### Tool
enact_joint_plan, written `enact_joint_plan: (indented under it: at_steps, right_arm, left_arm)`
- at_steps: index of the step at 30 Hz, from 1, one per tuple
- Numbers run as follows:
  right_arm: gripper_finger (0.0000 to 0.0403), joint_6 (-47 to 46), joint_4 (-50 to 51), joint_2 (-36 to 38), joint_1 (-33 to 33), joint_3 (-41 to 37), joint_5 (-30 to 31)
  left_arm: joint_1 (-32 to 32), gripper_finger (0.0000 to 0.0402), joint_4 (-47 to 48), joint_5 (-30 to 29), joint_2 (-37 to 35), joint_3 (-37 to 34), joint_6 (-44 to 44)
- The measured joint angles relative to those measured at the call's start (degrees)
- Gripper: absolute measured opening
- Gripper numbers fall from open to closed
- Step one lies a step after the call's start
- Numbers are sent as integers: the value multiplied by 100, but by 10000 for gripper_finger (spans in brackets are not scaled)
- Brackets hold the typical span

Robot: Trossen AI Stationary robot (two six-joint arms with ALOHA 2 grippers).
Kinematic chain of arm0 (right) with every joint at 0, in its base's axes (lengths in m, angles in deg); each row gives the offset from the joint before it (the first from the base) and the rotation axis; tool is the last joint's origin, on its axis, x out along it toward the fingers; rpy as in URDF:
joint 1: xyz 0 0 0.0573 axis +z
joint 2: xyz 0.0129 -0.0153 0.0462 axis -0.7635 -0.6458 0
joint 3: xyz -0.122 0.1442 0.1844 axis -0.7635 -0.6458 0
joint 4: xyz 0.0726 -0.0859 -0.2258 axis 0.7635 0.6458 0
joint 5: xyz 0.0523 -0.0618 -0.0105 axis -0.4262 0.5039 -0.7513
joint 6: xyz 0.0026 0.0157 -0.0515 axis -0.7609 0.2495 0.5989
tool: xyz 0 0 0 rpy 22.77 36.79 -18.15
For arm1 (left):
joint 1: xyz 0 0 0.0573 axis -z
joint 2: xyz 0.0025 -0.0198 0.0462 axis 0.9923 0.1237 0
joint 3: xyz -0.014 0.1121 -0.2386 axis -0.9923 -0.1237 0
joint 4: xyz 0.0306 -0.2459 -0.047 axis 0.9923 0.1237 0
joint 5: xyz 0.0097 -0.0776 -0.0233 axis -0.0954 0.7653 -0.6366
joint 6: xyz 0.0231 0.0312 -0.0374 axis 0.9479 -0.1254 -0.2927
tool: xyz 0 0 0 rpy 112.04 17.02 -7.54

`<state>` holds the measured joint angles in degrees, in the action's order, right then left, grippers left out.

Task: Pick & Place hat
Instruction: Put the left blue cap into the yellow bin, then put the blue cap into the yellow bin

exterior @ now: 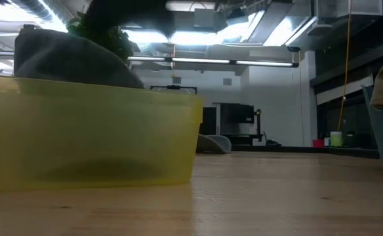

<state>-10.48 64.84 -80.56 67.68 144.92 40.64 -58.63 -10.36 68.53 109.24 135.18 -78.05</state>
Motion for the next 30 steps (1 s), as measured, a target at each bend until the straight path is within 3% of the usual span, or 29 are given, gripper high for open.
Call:
enact_joint_plan:
  at_steps: [5,11,13,21,30]
  right_arm:
    - [36,-3,782,482,59,3,239]
    - [57,-117,2343,732,-64,5,2228]
    - [69,-364,2931,728,-195,5,2501]
    - [147,-1575,4134,723,-904,1,2354]
    - [208,-976,4083,723,-1779,0,1959]
  left_arm:
    - [0,145,180,0,4,0,-2]
    - [0,145,199,2,4,0,-9]
    - [-2,145,238,2,4,0,-4]
    - [0,145,265,-174,4,0,-2]
    - [-2,145,266,-433,4,0,-2]
